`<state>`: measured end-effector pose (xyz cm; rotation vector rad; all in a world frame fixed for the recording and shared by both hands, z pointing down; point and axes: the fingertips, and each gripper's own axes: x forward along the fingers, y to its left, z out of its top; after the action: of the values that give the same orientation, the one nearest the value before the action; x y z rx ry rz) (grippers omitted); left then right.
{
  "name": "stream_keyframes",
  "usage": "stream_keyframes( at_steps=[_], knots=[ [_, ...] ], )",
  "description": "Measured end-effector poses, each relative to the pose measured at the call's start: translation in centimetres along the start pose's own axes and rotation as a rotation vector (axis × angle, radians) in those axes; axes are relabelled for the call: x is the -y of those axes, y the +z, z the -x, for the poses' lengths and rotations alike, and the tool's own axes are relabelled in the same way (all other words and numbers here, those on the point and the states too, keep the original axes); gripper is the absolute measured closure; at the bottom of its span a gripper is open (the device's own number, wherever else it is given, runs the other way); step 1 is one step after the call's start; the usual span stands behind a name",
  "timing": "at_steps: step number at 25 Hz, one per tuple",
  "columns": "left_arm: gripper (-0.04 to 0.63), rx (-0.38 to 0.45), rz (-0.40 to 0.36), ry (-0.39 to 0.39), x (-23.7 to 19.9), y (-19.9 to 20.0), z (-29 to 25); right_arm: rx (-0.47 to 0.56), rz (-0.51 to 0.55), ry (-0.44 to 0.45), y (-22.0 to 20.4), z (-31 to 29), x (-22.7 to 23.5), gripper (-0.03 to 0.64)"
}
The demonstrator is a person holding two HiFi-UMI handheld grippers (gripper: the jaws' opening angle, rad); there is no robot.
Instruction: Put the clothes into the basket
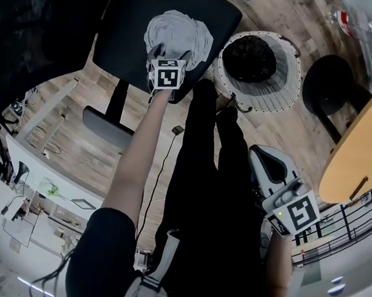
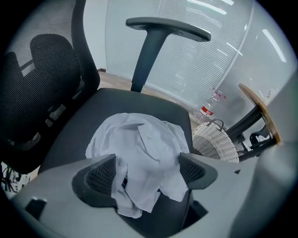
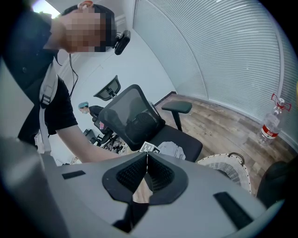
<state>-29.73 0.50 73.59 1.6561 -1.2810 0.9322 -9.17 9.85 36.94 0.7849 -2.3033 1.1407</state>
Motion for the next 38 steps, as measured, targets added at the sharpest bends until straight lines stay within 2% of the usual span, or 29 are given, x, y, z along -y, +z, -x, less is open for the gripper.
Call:
stream_keyframes(
  at_steps=[10,15,23,26,30,33,34,38],
  knots=[
    [0.173,-0.080,-0.055,0.031,-1.1,-0.7,-3.4,-0.010,-0.033,0.005,-0.8,-0.8,0.3,0.600],
    [0.175,-0.133,-0.064,0.019,-1.1,-1.1,-4.5,-0.010,-0.044,0.003,-1.0,-1.0,0.3,0.600],
    [0.192,-0.130,-0.083,0.012,-1.1,-0.9,-5.2,-0.010,-0.050,-0.009,-1.0,-1.1,0.5,0.600],
    [0.243,-0.127,-0.096,0.019,-1.0,-0.9,-5.0,-0.012,-0.048,-0.003,-0.9,-1.2,0.5,0.600],
    [0.383,-0.120,-0.112,0.025,-0.7,-0.9,-4.8,-0.006,-0.052,-0.006,-0.9,-1.2,0.6,0.600],
    [0.438,-0.121,-0.117,0.025,-0.7,-1.0,-4.8,0.000,-0.055,-0.006,-0.8,-1.2,0.6,0.600],
    [0.475,-0.121,-0.126,0.023,-0.6,-0.9,-4.8,0.000,-0.057,-0.006,-0.8,-1.1,0.6,0.600],
    [0.514,-0.122,-0.185,0.023,-0.1,-0.6,-4.7,0.003,-0.061,-0.008,-0.8,-1.1,0.7,0.600]
  ],
)
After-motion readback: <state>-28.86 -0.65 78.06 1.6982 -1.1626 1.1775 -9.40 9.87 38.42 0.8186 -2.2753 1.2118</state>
